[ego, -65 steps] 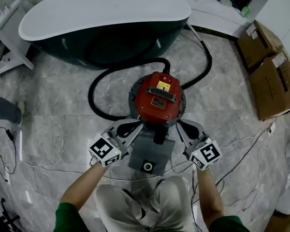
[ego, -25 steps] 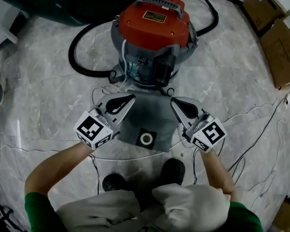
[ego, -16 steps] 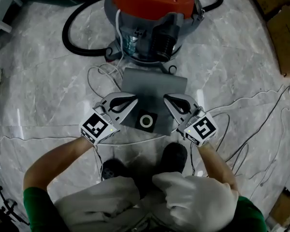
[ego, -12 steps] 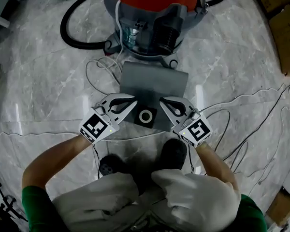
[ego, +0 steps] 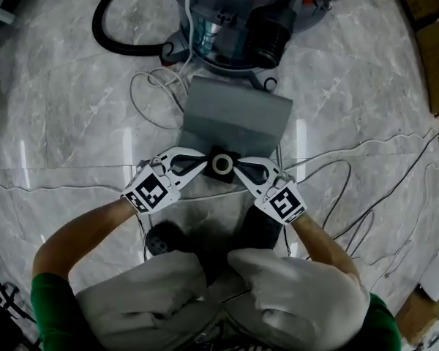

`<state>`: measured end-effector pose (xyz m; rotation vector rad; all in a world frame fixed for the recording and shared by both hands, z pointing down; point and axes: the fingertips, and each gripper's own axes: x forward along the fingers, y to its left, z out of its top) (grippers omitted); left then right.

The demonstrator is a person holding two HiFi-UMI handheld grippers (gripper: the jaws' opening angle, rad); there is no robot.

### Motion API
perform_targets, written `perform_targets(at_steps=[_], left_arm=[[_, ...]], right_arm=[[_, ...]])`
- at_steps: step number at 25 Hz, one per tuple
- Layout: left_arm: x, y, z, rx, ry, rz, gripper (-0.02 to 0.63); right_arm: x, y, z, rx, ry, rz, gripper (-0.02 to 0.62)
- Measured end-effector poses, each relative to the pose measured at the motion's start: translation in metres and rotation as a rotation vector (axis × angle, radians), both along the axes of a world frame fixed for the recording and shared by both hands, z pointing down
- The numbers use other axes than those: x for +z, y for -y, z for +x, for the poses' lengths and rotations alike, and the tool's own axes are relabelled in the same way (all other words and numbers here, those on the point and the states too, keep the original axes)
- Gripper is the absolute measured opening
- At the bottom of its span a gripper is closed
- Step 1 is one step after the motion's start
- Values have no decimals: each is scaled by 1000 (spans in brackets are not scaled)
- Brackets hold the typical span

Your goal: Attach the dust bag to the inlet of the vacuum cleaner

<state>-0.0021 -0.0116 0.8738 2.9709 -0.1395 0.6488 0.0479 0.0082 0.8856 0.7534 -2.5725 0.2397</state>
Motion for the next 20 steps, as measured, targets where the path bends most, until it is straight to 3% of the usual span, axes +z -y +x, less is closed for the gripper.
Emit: perform_targets(at_steps=[7, 9, 16, 20], left_arm=[[20, -11, -3, 6, 34, -96, 5], [23, -12, -5, 17, 45, -92, 4], [33, -25, -4, 69, 79, -134, 3], [33, -28, -2, 79, 85, -145, 5]], right_arm=[[52, -39, -12, -149, -119, -88, 23], [58, -44, -14, -183, -155, -87, 97], [83, -63, -17, -303, -335, -4, 130], [89, -59, -16, -291, -427, 80, 130]])
